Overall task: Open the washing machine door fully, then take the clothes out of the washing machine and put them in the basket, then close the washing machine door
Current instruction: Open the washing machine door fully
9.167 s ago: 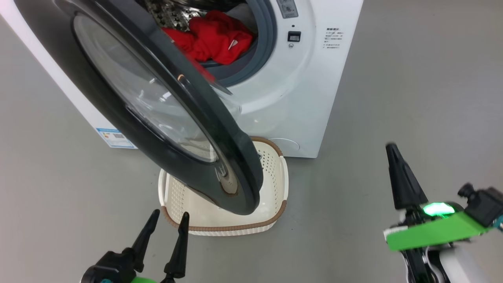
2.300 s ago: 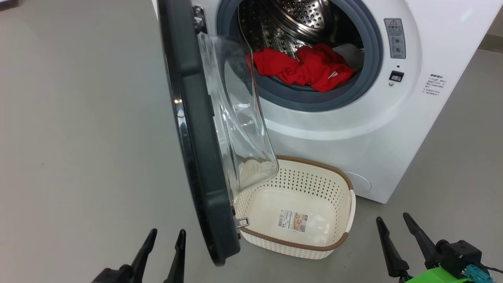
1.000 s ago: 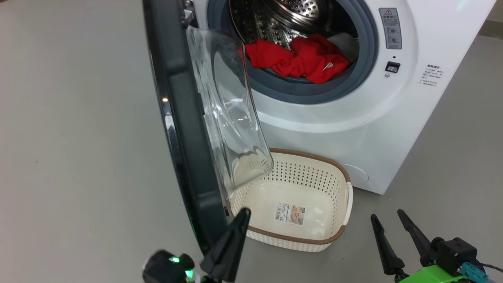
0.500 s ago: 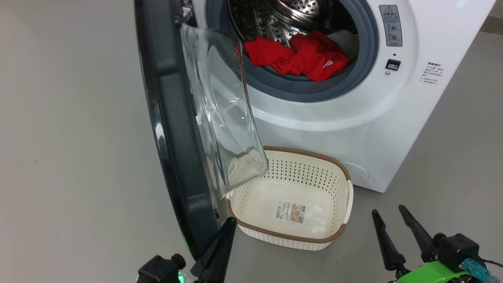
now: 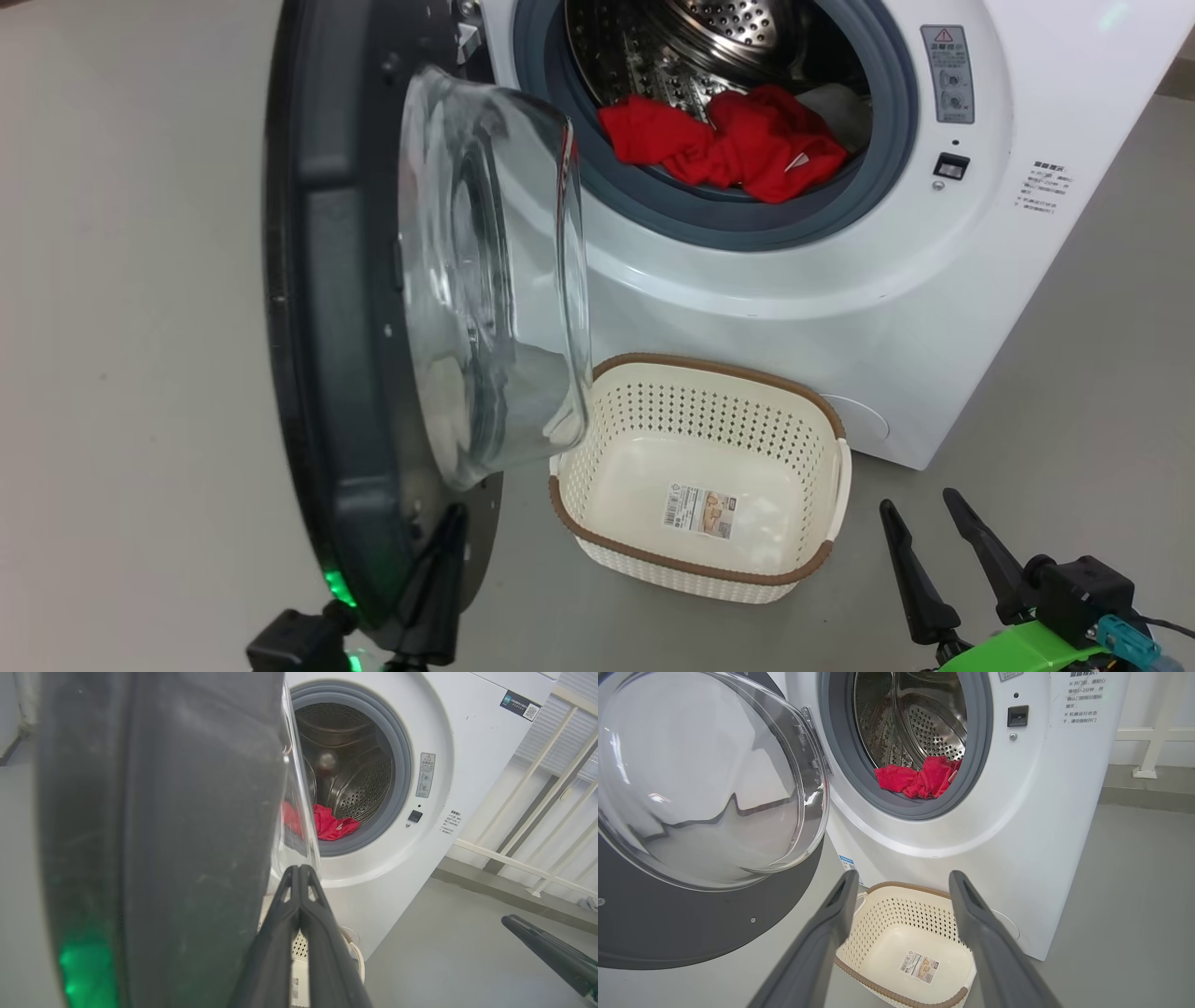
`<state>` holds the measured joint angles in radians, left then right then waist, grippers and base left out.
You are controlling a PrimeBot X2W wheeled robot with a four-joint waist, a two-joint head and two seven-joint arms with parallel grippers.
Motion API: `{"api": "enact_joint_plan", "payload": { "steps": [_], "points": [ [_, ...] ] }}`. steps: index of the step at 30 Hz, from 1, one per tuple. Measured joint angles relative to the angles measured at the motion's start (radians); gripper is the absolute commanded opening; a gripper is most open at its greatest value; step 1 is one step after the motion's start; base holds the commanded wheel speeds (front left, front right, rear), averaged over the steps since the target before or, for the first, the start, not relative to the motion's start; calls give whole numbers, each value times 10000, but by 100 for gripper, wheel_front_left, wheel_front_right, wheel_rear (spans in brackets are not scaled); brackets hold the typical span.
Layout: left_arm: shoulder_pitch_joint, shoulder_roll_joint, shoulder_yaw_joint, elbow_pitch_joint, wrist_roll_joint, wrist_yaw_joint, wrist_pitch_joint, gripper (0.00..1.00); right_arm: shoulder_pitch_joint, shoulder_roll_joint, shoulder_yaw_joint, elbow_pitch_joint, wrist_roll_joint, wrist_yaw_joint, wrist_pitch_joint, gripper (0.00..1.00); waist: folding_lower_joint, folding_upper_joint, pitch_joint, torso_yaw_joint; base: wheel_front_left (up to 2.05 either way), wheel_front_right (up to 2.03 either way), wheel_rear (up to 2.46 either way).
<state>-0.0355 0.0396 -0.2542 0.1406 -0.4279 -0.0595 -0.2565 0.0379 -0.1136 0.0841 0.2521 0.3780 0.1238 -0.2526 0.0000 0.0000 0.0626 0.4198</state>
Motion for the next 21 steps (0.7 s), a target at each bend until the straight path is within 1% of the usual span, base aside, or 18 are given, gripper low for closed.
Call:
{"api": "enact_joint_plan", "payload": {
  "steps": [8,21],
  "points": [
    [183,-6,982,-6,61,249,0,0,4,17,35,-8,0,0,0,100,0,1,7,100,0,0,0],
    [111,-56,2890,364,167,330,0,0,1,4,128,-23,0,0,0,100,0,0,186,-29,0,0,0]
  ]
}}
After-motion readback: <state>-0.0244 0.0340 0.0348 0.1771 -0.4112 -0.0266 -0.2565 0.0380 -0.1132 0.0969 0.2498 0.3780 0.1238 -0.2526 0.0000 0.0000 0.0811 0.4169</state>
